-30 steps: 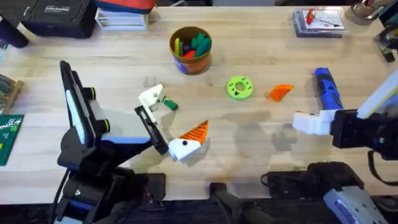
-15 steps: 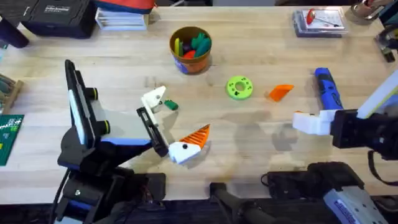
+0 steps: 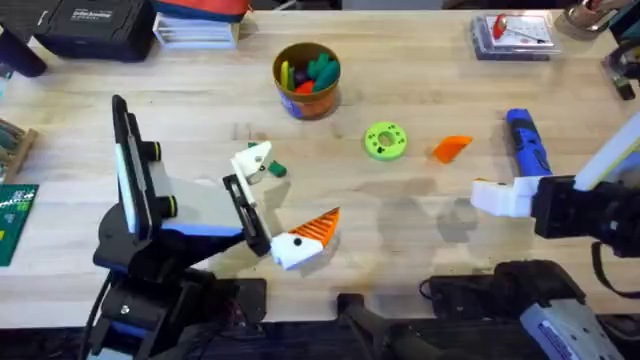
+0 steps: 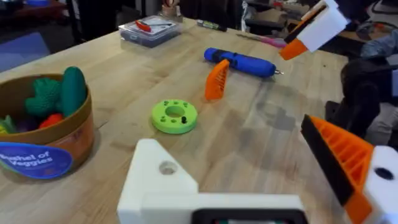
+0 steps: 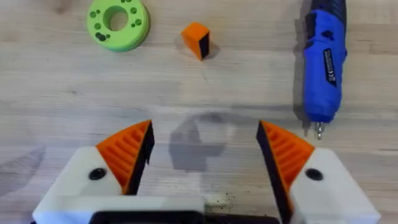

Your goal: Pick up the gripper from the table and insert it into the empty holder that is missing its gripper. Then pick up a screw, insert it into the mounting hole, and use the screwdriver to tighten it. Finally, clean up the table by picking up the vegetable and placing it into the bucket.

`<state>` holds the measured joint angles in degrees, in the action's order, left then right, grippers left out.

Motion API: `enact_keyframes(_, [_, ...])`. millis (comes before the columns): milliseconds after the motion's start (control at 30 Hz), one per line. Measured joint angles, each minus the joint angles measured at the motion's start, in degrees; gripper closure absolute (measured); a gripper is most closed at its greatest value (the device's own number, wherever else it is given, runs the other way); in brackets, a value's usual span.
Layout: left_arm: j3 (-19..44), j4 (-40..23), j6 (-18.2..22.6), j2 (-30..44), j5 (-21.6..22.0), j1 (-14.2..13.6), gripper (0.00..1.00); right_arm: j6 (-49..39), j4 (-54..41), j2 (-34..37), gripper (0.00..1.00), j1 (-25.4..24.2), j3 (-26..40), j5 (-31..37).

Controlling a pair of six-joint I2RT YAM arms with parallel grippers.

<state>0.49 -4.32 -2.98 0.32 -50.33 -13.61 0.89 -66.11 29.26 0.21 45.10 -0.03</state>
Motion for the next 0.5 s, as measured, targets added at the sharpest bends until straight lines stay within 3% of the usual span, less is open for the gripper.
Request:
enact_keyframes(133, [0.0,-0.09,0.0,0.0,-1.13,0.0,0.014,0.0,2.08,-0.02,0.008,0.0,0.0,-0.03])
enact_keyframes(333, [-0.02,-0.17,0.0,-0.02,-1.57,0.0,0.015,1.87,20.91,0.0,0.008,0.0,0.13,-6.27])
enact_keyframes(500, [-0.01,-0.17,0.0,0.0,-1.6,0.0,0.015,2.85,21.49,-0.01,0.008,0.0,0.33,-8.99])
